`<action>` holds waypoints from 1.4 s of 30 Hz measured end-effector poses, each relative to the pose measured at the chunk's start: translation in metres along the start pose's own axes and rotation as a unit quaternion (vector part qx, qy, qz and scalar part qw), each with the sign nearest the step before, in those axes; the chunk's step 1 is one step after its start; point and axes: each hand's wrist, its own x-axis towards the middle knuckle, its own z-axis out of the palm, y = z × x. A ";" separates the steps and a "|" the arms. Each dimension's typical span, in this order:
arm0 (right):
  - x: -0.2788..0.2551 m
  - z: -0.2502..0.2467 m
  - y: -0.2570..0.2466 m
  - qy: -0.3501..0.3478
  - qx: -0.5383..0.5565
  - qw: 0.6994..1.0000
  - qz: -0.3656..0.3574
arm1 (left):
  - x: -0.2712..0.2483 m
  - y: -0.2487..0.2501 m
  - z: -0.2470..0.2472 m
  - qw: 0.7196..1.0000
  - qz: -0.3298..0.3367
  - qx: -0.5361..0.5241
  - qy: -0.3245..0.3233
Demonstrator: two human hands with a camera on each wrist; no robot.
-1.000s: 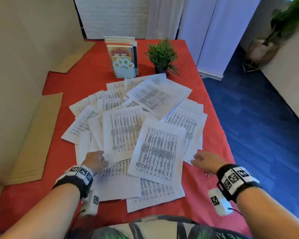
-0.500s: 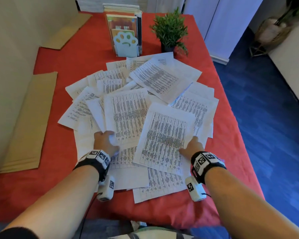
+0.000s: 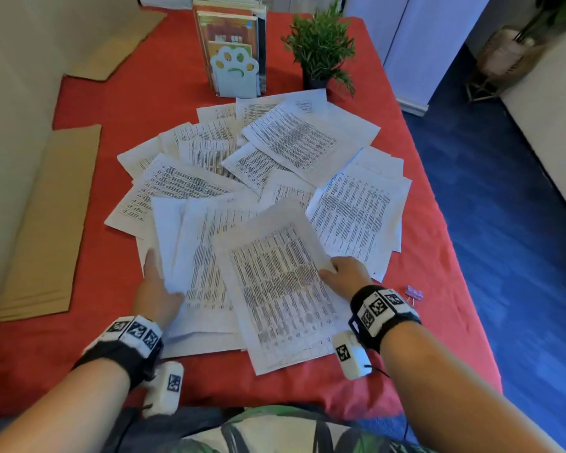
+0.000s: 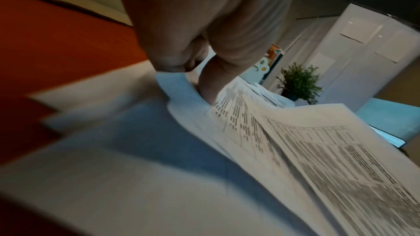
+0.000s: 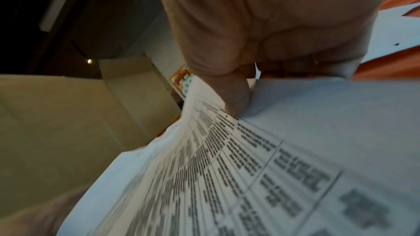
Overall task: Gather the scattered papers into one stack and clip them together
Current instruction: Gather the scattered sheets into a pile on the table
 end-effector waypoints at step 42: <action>0.042 -0.055 0.064 0.182 0.155 0.956 0.172 | -0.023 -0.004 -0.009 0.979 0.015 -0.148 0.139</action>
